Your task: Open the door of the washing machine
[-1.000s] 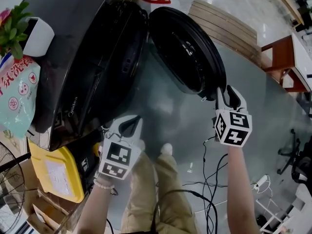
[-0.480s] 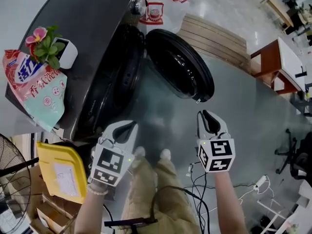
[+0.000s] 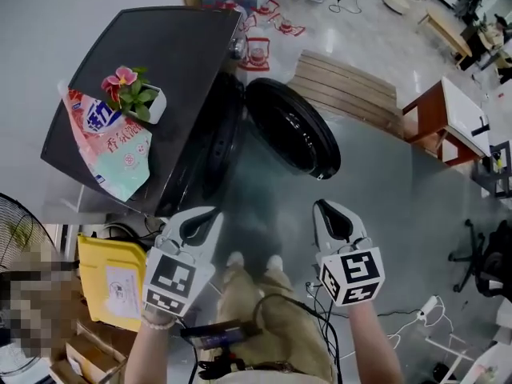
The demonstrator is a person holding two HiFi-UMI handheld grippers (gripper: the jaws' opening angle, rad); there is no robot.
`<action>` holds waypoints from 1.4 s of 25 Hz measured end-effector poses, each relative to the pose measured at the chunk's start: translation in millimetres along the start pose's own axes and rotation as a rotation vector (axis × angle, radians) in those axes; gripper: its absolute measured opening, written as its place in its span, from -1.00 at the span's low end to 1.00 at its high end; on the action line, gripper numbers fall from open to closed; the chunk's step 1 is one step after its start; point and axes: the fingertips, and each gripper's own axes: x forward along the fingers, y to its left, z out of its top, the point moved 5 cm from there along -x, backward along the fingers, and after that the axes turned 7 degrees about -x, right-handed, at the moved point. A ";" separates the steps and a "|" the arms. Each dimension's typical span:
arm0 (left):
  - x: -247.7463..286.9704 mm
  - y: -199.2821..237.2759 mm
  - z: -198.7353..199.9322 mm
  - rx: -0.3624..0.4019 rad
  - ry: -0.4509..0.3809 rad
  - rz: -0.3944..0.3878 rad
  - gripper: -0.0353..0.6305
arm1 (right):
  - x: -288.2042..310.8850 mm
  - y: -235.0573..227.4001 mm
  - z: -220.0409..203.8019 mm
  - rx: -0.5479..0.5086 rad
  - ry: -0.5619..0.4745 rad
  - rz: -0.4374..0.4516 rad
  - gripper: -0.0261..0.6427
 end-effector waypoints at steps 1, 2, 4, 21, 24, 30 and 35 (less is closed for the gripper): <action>-9.3 0.6 2.4 0.001 -0.005 0.010 -0.91 | -6.1 3.1 6.3 -0.003 -0.012 0.001 -0.86; -18.0 1.3 4.6 -0.002 -0.012 0.021 -0.92 | -12.2 6.2 11.7 -0.008 -0.023 0.003 -0.86; -34.1 3.7 9.5 -0.014 -0.029 0.042 -0.91 | -23.4 12.4 21.0 -0.018 -0.041 0.008 -0.86; -128.9 12.7 31.7 -0.069 -0.141 0.161 -0.92 | -68.9 57.2 77.9 -0.051 -0.117 0.056 -0.88; -133.2 13.0 31.4 -0.071 -0.138 0.165 -0.92 | -70.1 59.4 83.1 -0.063 -0.127 0.059 -0.88; -138.2 17.9 28.3 -0.095 -0.138 0.179 -0.92 | -67.6 64.4 83.4 -0.067 -0.131 0.077 -0.91; -140.9 17.3 28.9 -0.106 -0.133 0.189 -0.92 | -66.6 66.2 89.5 -0.069 -0.146 0.093 -0.91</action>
